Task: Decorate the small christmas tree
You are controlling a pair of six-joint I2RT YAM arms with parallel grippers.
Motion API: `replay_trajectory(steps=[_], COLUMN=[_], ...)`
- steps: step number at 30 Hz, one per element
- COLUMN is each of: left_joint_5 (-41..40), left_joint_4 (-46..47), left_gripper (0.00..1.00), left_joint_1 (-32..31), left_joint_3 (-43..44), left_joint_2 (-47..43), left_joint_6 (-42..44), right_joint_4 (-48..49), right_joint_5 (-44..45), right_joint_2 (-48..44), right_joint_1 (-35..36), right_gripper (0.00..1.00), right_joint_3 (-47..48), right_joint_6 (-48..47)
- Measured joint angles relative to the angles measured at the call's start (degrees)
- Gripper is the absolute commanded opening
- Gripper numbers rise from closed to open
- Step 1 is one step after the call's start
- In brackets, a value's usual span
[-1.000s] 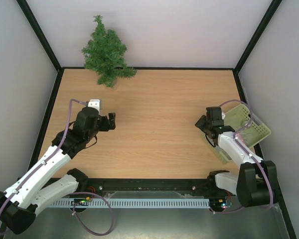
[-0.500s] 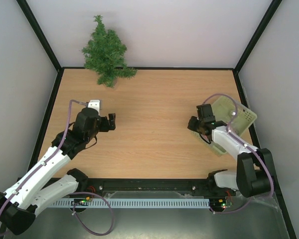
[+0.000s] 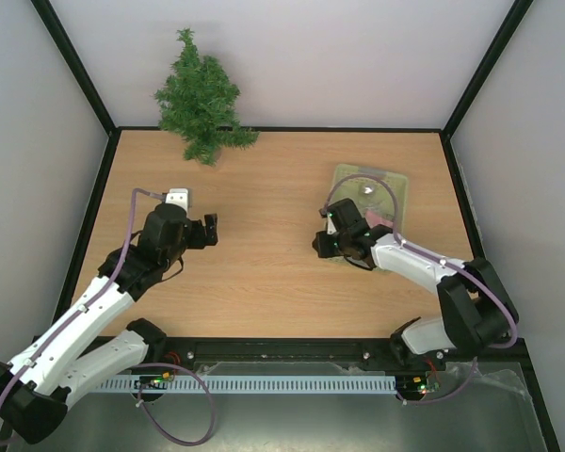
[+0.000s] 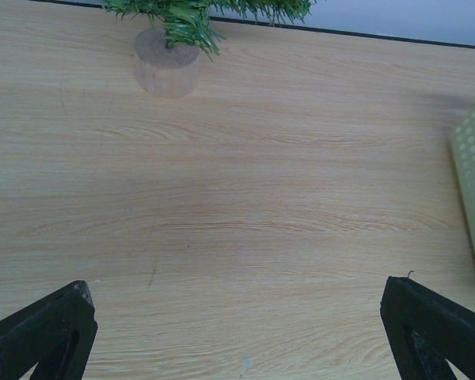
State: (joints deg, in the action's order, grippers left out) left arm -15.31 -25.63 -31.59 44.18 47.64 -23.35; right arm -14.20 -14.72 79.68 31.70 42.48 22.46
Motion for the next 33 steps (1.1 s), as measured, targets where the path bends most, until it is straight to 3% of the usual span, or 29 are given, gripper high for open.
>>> replay_trajectory(steps=[9, 12, 18, 23, 33], left_joint_5=[-1.8, -3.0, -4.3, -3.6, -1.0], left_joint_4=[0.0, 0.0, -0.3, -0.3, 4.7], left_gripper=[0.99, 0.99, 0.99, 0.96, 0.91], left_joint_1=[0.0, 0.0, 0.9, 7.2, 19.1], left_joint_3=[0.0, 0.0, 3.6, 14.4, 48.0], left_joint_2=[0.8, 1.1, 6.7, 15.3, 37.9], left_joint_6=[-0.9, -2.0, -2.8, -2.4, 0.7], right_joint_4=[-0.8, -1.5, -3.8, -7.0, -6.3], right_joint_5=[-4.5, -5.6, -7.2, -5.0, -4.7], right_joint_2=[2.1, 1.8, -0.4, -4.7, -19.6], right_joint_1=[5.8, 5.9, 5.9, 5.9, 5.9], right_gripper=[0.20, 0.38, 0.60, 0.72, 0.72], right_joint_3=[1.9, 1.9, 2.1, 5.4, 9.8], right_joint_6=[-4.2, -4.4, -3.0, -0.6, 3.1])
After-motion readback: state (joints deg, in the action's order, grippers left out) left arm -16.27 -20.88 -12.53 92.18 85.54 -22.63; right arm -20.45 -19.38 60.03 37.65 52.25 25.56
